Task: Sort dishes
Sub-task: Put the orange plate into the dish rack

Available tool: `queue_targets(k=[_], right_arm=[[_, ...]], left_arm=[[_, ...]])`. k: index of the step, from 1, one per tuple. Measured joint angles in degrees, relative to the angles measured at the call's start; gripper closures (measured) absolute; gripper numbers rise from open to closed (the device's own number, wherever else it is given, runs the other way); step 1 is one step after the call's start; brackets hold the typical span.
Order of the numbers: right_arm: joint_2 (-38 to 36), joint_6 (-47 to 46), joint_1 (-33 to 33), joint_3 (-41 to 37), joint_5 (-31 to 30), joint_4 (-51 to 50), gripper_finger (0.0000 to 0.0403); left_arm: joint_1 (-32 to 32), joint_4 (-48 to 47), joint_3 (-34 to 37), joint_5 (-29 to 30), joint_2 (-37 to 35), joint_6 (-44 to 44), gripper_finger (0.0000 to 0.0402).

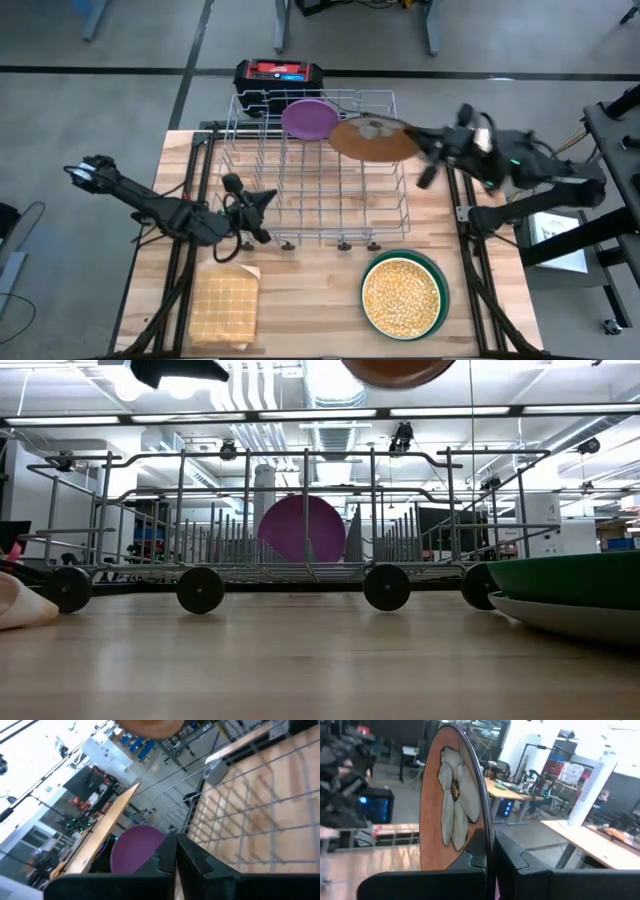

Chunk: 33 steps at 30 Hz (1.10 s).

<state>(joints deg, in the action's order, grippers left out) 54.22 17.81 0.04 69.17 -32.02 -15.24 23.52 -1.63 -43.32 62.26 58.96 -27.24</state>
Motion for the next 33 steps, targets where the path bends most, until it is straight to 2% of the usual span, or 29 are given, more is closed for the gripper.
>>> queue_targets(k=[4,8,11,15,19,27,33], right_arm=[[6.1,3.0,9.2,0.1,11.5,5.1,0.0403],[11.6,5.1,15.6,2.7,20.5,9.2,0.0403],[15.8,5.1,18.7,5.6,24.0,10.4,0.0403],[21.2,6.5,19.9,7.8,24.2,11.5,0.0403],[25.4,8.3,19.9,8.0,24.8,17.7,0.0403],[33.2,4.2,19.7,7.7,24.6,26.6,0.0403],[39.5,0.7,19.3,7.6,24.6,32.4,0.0403]], left_arm=[[-1.4,0.0,1.3,1.2,-2.4,-0.8,0.0401],[-1.4,-0.1,2.1,8.1,-4.8,-2.3,0.0401],[-1.4,-0.1,2.2,14.6,-6.4,-2.7,0.0401],[-1.4,-0.1,1.7,19.6,-7.3,-2.8,0.0401],[-1.3,-0.1,1.0,24.2,-7.5,-2.8,0.0401],[-1.3,-0.1,0.0,25.5,-7.6,-1.8,0.0401],[-1.3,-0.3,-1.5,27.7,-9.1,-7.1,0.0401]])
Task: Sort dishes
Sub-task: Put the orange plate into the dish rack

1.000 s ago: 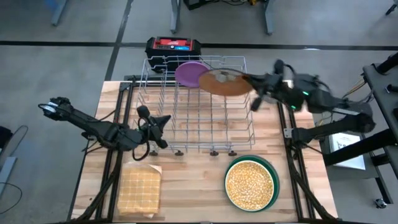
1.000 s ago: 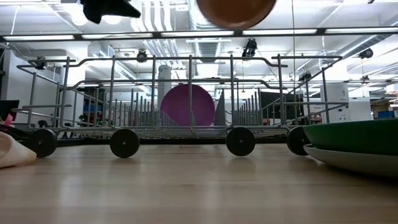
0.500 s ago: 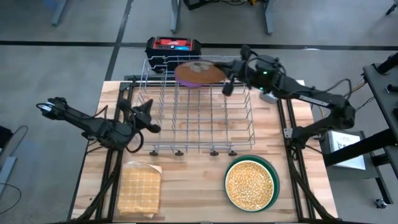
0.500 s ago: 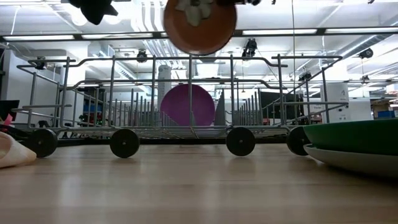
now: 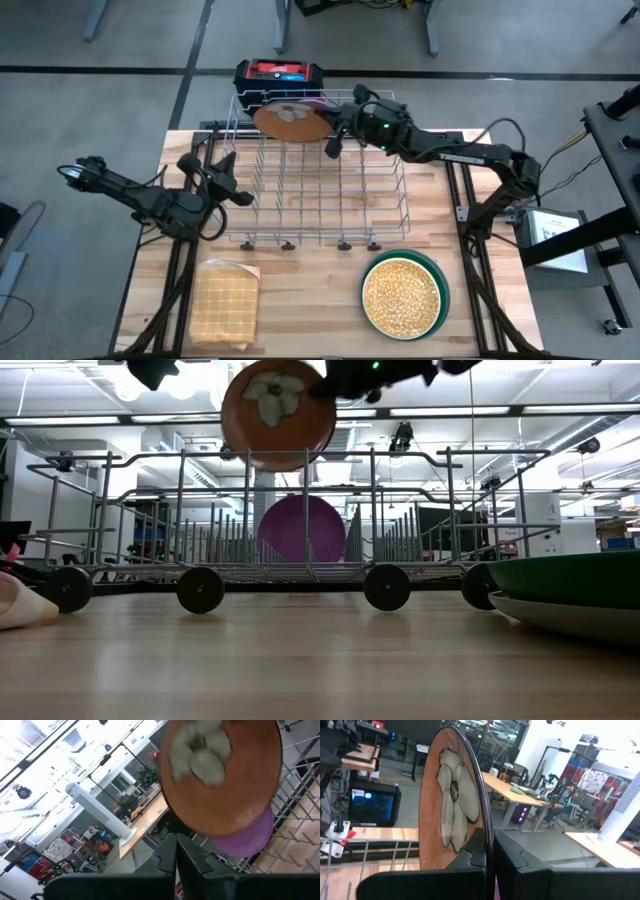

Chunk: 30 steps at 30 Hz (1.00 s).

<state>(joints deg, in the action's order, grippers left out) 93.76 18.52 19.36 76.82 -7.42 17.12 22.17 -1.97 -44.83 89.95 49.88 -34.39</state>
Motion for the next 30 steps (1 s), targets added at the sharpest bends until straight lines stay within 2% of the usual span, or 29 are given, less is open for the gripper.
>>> queue_targets(k=[3,11,30], right_arm=[[3.2,0.1,-0.8,0.0,-0.8,2.3,0.0403],[8.8,5.0,-3.2,0.7,-8.0,7.2,0.0403],[12.3,0.8,-5.1,0.8,-7.4,9.3,0.0403]], left_arm=[[-0.1,-0.9,-0.4,0.1,-1.4,-1.2,0.0401],[-0.1,-3.6,0.0,0.1,-4.9,-1.1,0.0401],[-0.1,-10.2,0.4,0.1,-6.5,1.9,0.0401]])
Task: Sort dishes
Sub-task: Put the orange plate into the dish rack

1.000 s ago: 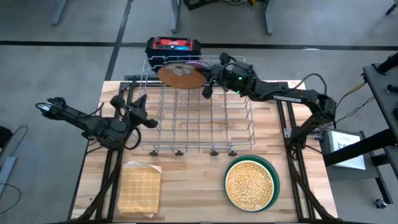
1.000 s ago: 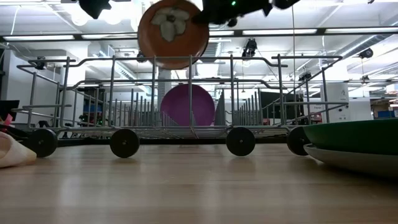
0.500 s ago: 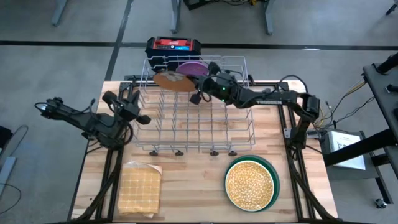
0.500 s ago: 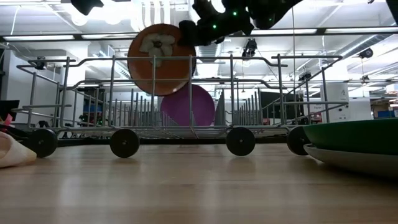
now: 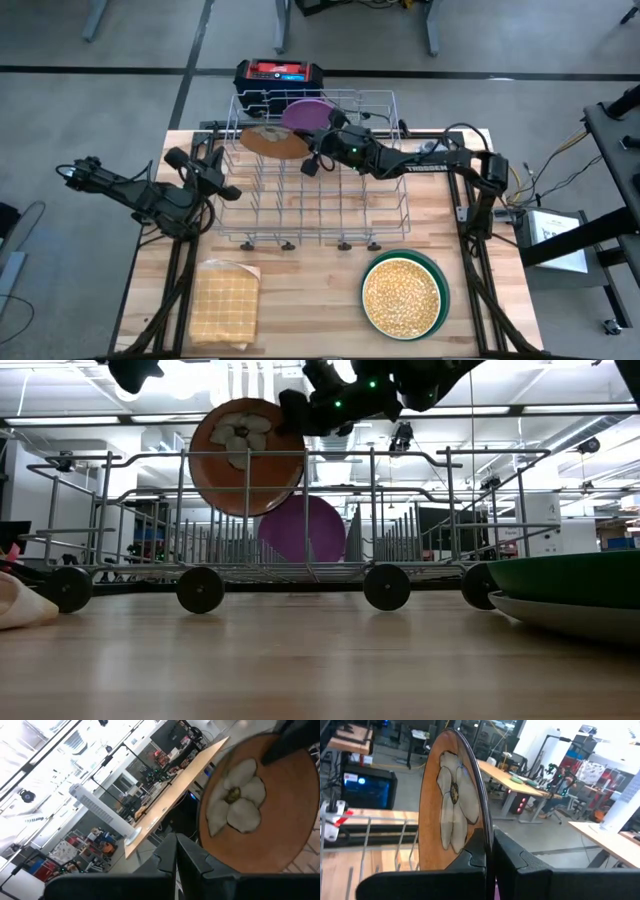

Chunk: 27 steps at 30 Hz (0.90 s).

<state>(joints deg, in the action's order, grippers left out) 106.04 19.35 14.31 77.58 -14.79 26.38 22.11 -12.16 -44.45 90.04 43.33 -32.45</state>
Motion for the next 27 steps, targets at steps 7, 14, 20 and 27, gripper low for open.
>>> queue_targets(k=[7,14,20,27], right_arm=[[1.0,0.5,-0.1,0.0,-0.3,1.3,0.0403],[1.3,0.5,0.0,0.0,-0.2,1.0,0.0403],[1.3,-0.4,0.0,0.0,-0.1,-0.1,0.0403],[1.3,-0.9,0.0,0.0,0.2,-1.6,0.0403]], left_arm=[[0.0,-0.3,0.0,0.0,-0.3,0.0,0.0401],[0.0,-0.4,0.0,0.0,-0.4,0.0,0.0401],[0.0,-0.4,0.0,0.0,-0.3,0.0,0.0401],[0.0,-0.5,0.0,0.0,-0.3,0.0,0.0401]])
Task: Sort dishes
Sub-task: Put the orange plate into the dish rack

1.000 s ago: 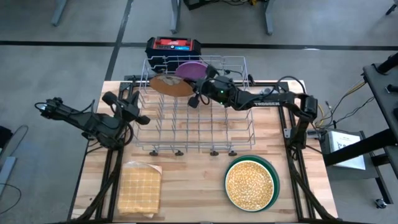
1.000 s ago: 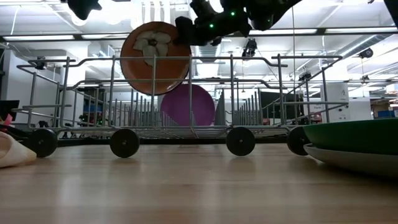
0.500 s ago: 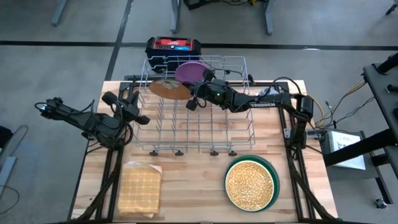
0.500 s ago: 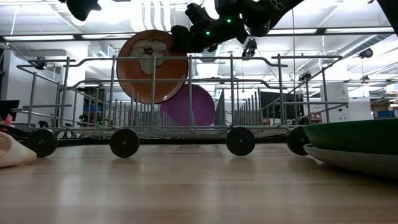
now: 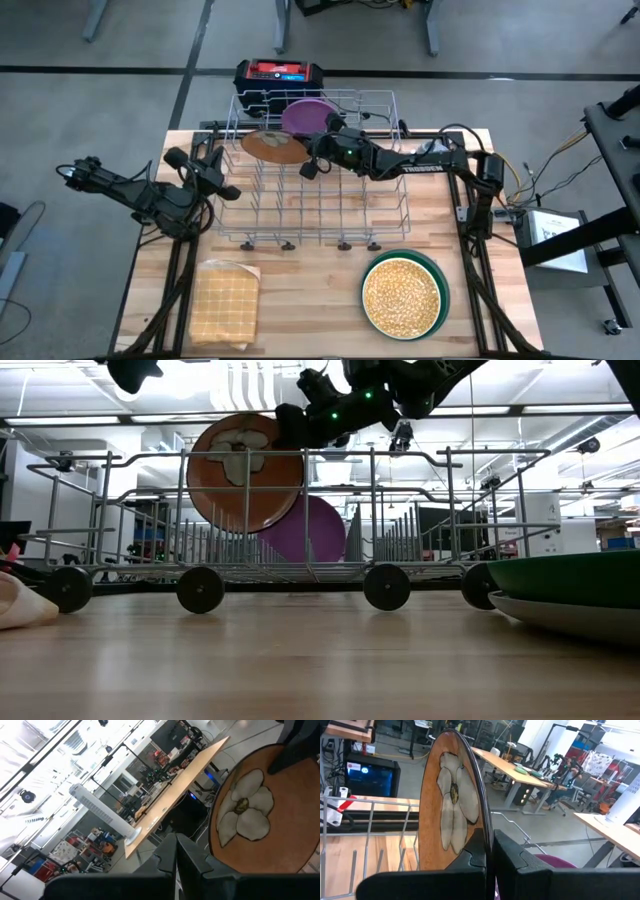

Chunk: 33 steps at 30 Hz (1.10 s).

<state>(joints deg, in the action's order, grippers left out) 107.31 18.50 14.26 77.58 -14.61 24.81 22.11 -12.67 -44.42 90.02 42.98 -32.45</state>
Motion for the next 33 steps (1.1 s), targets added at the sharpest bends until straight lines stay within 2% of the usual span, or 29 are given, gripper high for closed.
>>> queue_targets(k=[33], right_arm=[[4.3,-0.6,0.0,0.5,0.2,-1.0,0.0402]], left_arm=[[0.0,-0.7,0.0,-1.1,0.5,0.0,0.0401]])
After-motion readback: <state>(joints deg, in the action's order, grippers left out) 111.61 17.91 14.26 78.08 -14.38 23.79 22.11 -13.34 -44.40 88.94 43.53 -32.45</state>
